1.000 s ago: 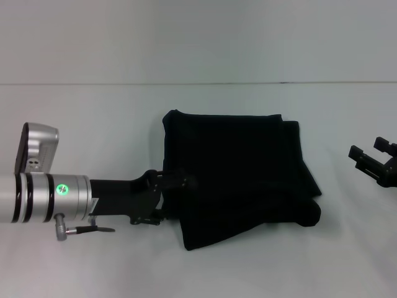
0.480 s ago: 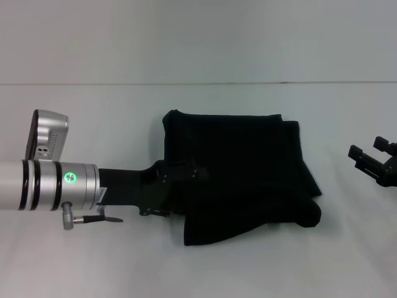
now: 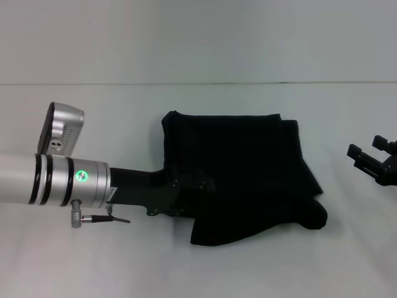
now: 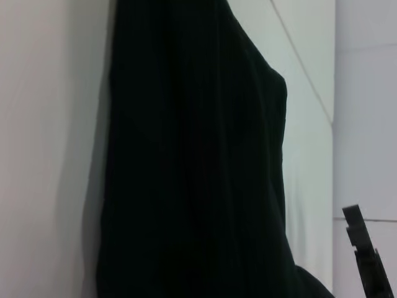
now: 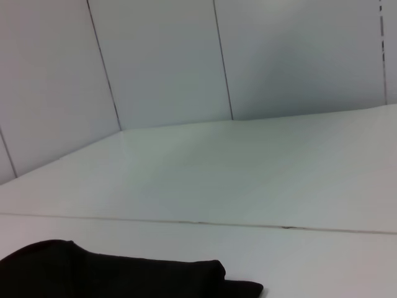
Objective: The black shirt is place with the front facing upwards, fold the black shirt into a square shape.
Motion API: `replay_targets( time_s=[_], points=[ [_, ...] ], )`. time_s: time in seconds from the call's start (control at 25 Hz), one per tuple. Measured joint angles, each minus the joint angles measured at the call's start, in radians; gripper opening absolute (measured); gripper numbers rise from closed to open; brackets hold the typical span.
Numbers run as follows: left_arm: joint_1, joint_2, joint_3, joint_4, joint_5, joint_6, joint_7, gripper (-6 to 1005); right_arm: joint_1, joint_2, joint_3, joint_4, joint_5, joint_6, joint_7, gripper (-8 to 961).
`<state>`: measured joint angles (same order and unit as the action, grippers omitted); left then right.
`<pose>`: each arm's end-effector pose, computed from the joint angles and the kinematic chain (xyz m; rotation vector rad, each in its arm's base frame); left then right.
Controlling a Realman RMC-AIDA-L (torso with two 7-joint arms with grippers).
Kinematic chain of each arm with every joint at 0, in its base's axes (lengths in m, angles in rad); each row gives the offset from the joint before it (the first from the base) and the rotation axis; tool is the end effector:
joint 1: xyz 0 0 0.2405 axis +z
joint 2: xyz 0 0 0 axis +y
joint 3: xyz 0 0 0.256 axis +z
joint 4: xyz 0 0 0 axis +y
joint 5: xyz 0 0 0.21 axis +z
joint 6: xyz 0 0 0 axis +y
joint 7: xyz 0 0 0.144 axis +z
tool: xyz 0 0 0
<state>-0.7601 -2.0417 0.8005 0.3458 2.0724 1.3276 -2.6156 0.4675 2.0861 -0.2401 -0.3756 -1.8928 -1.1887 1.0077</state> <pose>-0.2358 0.3614 -0.0566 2.0214 2.2679 0.5235 0.3511 0.3304 0.0081 -2.0422 0.8056 0.6684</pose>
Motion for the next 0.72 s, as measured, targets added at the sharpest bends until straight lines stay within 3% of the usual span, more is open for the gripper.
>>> replay_targets(
  time_s=[0.36, 0.56, 0.72],
  points=[
    [0.004, -0.001, -0.001, 0.001, 0.001, -0.016, -0.001, 456, -0.003, 0.0, -0.001, 0.001, 0.0, -0.006, 0.0, 718],
    [0.007, -0.001, -0.01, 0.002, -0.008, -0.016, -0.001, 188, -0.002, 0.0, -0.002, 0.001, -0.001, -0.007, 0.0, 718],
    [0.002, -0.001, -0.013, 0.007, -0.024, -0.007, 0.0, 109, -0.003, 0.0, -0.002, 0.002, -0.001, -0.007, 0.0, 717]
  ],
)
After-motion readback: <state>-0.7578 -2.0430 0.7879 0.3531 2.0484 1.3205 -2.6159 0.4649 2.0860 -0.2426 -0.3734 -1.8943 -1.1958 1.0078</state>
